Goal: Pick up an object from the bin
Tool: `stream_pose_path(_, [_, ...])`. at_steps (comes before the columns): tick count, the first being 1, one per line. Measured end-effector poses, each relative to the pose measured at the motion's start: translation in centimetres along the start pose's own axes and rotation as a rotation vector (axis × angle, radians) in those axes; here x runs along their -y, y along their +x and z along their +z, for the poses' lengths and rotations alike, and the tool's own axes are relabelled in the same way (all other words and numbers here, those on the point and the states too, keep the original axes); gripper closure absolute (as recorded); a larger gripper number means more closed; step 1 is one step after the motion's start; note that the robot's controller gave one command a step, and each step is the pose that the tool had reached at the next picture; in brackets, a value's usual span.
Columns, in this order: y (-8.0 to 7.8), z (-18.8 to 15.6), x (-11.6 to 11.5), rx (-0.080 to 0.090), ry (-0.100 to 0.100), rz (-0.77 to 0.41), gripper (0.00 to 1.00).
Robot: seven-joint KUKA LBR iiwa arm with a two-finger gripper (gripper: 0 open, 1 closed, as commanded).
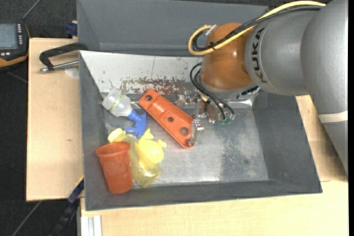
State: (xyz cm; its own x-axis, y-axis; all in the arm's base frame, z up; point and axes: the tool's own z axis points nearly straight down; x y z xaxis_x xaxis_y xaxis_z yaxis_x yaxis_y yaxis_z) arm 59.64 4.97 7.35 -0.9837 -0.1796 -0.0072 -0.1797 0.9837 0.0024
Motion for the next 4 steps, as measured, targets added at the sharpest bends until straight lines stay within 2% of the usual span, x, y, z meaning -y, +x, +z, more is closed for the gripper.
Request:
stream_pose_path(1, [4.5,0.0,-6.9,0.014,0.005,-0.179,1.0])
stream_pose_path(2, [4.5,0.1,-6.9,0.014,0.005,-0.179,1.0])
stream_pose_path(3, [4.4,-4.6,-7.2,0.011,0.004,-0.17,1.0])
stream_pose_path(4, [4.4,-11.6,-5.2,0.019,0.005,-0.2,1.0])
